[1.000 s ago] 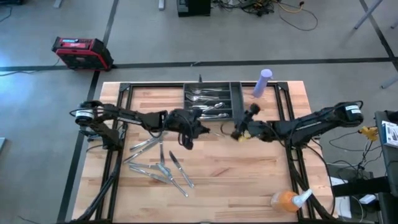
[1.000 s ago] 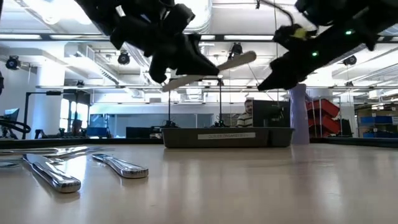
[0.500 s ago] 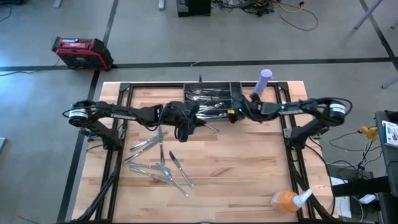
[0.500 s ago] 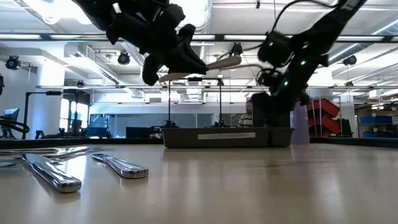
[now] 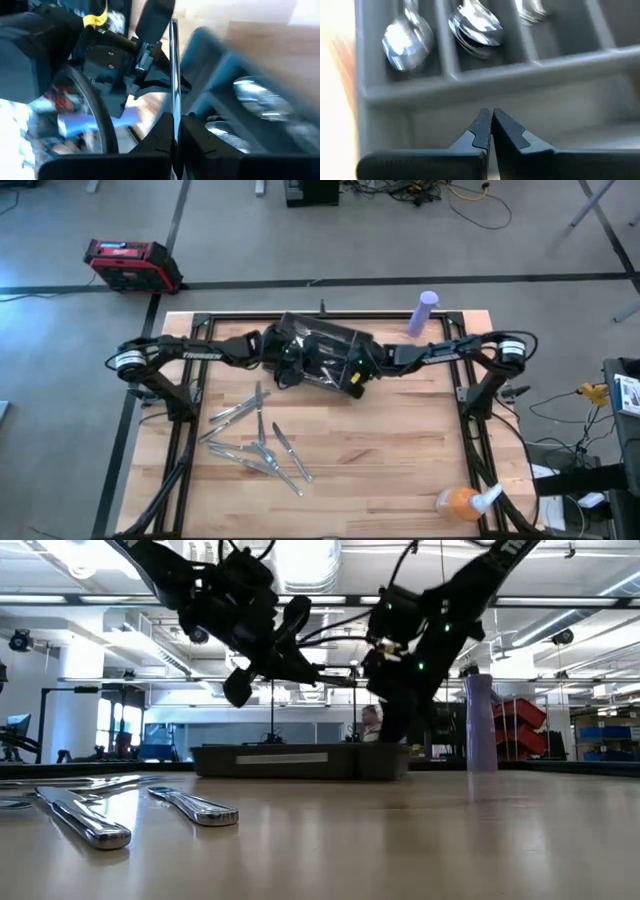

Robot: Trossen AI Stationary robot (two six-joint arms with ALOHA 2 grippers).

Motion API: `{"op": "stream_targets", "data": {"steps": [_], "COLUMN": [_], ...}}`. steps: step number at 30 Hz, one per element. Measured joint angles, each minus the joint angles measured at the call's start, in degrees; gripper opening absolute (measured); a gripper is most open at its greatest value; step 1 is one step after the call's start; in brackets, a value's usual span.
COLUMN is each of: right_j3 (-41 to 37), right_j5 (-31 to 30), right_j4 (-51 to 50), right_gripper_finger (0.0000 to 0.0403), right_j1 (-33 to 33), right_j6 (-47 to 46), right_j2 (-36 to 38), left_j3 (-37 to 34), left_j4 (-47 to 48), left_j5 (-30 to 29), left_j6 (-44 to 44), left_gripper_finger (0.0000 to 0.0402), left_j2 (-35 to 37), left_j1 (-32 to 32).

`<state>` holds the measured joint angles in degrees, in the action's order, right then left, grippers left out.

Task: Sort silverware
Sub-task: Put the knife into the right compartment of the silverware tray

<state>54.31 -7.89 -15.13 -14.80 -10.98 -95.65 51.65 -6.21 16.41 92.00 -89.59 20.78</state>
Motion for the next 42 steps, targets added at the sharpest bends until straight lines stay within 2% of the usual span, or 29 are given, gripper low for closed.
{"op": "stream_targets", "data": {"steps": [5, 7, 10, 15, 21, 24, 27, 31, 36, 42], "right_j3": [1.96, 1.93, 0.75, -3.12, -6.19, -6.38, -6.50, -6.77, -7.24, -7.44], "right_j5": [-11.34, -15.62, -18.99, -17.43, -10.48, -10.09, -9.87, -11.02, -17.09, -17.17], "right_j4": [-9.35, -12.30, -18.91, -25.94, -25.02, -24.33, -22.74, -20.47, -14.53, -9.69], "right_gripper_finger": [0.0000, 0.0000, 0.0000, 0.0000, 0.0000, 0.0000, 0.0000, 0.0000, 0.0000, 0.0019], "right_j1": [4.54, 5.76, 5.91, 5.47, 6.39, 7.11, 7.69, 7.84, 7.47, 4.91], "right_j6": [-6.14, -8.93, -13.30, -16.43, -15.45, -15.97, -16.04, -15.07, -14.95, -13.86], "right_j2": [3.49, 4.52, 5.22, 5.22, 6.05, 6.05, 5.96, 5.81, 5.80, 5.75], "left_j3": [4.47, 7.24, 12.23, 19.71, 29.13, 33.69, 37.01, 40.05, 40.68, 40.41], "left_j4": [0.40, 0.57, 3.37, 8.21, 18.69, 23.57, 30.70, 35.42, 36.26, 35.21], "left_j5": [7.61, 7.64, 7.09, 6.49, 4.53, 0.65, 0.42, 0.84, 5.29, 11.32], "left_j6": [2.08, 4.11, 7.27, 13.64, 25.74, 31.82, 36.93, 42.16, 40.79, 32.93], "left_gripper_finger": [0.0002, 0.0002, 0.0002, 0.0002, 0.0001, 0.0001, 0.0001, 0.0004, 0.0027, 0.0048], "left_j2": [-5.98, -9.06, -13.98, -20.34, -26.31, -29.27, -30.79, -32.26, -33.71, -33.91], "left_j1": [1.65, 1.63, 1.63, 1.63, 1.57, 1.55, 1.54, 0.58, -0.59, -0.91]}}
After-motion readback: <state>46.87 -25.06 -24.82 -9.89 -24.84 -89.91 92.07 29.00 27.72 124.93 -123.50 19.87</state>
